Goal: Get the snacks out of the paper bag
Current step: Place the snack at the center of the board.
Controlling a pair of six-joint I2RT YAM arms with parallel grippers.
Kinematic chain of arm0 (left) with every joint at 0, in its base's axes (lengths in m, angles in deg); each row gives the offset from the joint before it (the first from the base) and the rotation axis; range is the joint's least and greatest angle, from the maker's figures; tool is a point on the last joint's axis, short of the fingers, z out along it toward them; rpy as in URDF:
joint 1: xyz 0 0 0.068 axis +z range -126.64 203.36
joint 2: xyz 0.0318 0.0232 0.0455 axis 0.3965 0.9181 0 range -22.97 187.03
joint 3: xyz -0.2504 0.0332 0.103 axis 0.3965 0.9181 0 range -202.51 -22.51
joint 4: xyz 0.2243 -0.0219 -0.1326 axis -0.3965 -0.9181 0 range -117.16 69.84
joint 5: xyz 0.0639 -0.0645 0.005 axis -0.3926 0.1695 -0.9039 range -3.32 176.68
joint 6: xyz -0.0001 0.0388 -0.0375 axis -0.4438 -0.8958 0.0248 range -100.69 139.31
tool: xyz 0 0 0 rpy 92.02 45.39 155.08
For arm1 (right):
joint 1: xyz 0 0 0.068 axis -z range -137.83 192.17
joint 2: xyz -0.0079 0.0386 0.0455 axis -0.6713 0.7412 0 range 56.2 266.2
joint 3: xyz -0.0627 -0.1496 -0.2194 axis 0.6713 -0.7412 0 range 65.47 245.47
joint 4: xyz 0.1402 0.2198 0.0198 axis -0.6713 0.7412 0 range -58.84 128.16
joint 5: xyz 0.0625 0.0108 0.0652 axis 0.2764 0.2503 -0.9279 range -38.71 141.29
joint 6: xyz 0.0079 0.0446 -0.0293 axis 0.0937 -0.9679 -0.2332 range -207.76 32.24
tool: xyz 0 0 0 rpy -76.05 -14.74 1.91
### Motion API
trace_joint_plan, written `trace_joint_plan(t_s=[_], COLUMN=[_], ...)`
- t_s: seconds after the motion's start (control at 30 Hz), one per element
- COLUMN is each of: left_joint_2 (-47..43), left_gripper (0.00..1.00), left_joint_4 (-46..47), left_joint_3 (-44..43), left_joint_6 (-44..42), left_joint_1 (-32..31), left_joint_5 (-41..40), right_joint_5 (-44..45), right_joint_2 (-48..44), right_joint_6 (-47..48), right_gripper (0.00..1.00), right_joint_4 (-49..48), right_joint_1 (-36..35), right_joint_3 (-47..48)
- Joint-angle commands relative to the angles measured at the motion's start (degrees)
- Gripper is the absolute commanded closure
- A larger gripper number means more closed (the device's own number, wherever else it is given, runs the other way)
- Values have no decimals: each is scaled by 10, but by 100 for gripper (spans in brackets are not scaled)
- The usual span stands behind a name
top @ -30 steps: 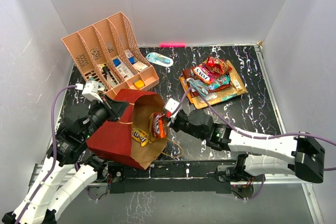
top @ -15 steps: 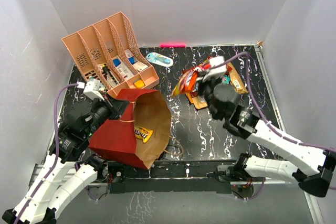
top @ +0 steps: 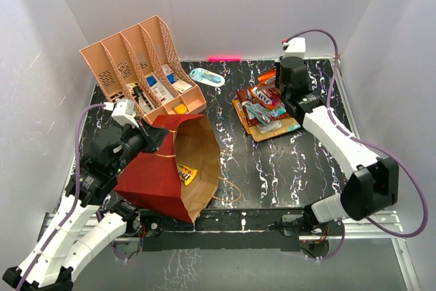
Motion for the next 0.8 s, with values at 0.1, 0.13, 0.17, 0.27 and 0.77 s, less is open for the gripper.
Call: trace_joint_plan(t_s=[0.1, 0.13, 0.17, 0.27, 0.77], left_joint_2=[-10, -10, -9, -6, -20], left_gripper=[100, 100, 100, 100, 100], left_joint_4=[-8, -6, -5, -2, -11], left_joint_3=[-12, -11, -10, -8, -9], left_joint_6=[-23, -24, -23, -22, -17], left_joint_1=[0, 1, 1, 1, 1], left_joint_5=[-20, -18, -17, -13, -15], right_joint_5=[-124, -136, -136, -121, -133], right_joint_2=[11, 8, 7, 22, 112], right_joint_6=[-41, -29, -23, -7, 1], right_gripper=[92, 92, 92, 92, 92], right_joint_4=[-33, -50, -62, -85, -160], right_joint_1=[0, 0, 0, 2, 74], right_joint_3=[62, 54, 52, 65, 23])
